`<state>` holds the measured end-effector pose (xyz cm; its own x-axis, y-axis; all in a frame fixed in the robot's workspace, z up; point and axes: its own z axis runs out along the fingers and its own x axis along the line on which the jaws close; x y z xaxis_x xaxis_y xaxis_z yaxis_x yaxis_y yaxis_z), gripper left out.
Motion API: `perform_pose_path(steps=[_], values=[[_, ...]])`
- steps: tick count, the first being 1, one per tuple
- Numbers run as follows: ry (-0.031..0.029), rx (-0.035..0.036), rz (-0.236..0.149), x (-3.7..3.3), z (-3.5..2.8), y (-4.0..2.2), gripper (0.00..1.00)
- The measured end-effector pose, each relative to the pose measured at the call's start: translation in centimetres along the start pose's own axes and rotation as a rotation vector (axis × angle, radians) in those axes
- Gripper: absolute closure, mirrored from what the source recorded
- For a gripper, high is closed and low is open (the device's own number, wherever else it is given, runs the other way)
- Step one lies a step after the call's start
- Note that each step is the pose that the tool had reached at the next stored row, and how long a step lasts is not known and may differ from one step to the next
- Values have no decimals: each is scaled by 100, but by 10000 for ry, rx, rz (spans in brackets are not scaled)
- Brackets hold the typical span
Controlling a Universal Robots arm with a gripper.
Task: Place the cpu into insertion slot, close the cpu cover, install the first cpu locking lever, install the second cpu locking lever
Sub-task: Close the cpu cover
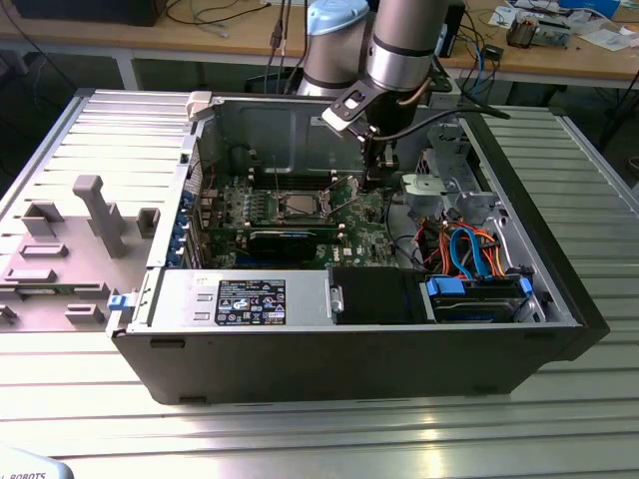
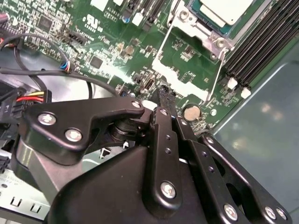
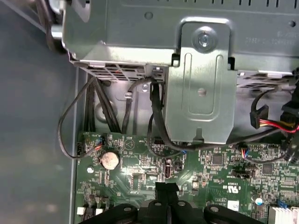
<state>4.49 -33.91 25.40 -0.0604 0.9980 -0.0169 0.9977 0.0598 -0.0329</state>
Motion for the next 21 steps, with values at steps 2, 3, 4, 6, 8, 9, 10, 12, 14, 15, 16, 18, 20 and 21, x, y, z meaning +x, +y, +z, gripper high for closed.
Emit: perform_pose_path(steps=[2, 3, 4, 6, 8, 9, 10, 12, 14, 15, 16, 18, 20, 21], values=[[2, 17, 1, -2, -1, 40, 89], [2, 25, -1, -3, -2, 60, 89], [2, 32, -1, -4, -2, 77, 89], [3, 47, 0, -6, -3, 112, 89], [4, 62, -1, -8, -4, 150, 89], [5, 70, -1, -9, -5, 169, 89], [5, 77, -2, -10, -6, 186, 89], [6, 92, -1, -12, -7, 223, 89], [7, 105, -2, -14, -8, 259, 89], [7, 109, -2, -15, -8, 271, 89], [7, 116, -2, -16, -8, 288, 89], [9, 126, -2, -16, -8, 314, 89], [26, 130, -3, -17, -6, 320, 89], [42, 131, -3, -17, -4, 322, 89]])
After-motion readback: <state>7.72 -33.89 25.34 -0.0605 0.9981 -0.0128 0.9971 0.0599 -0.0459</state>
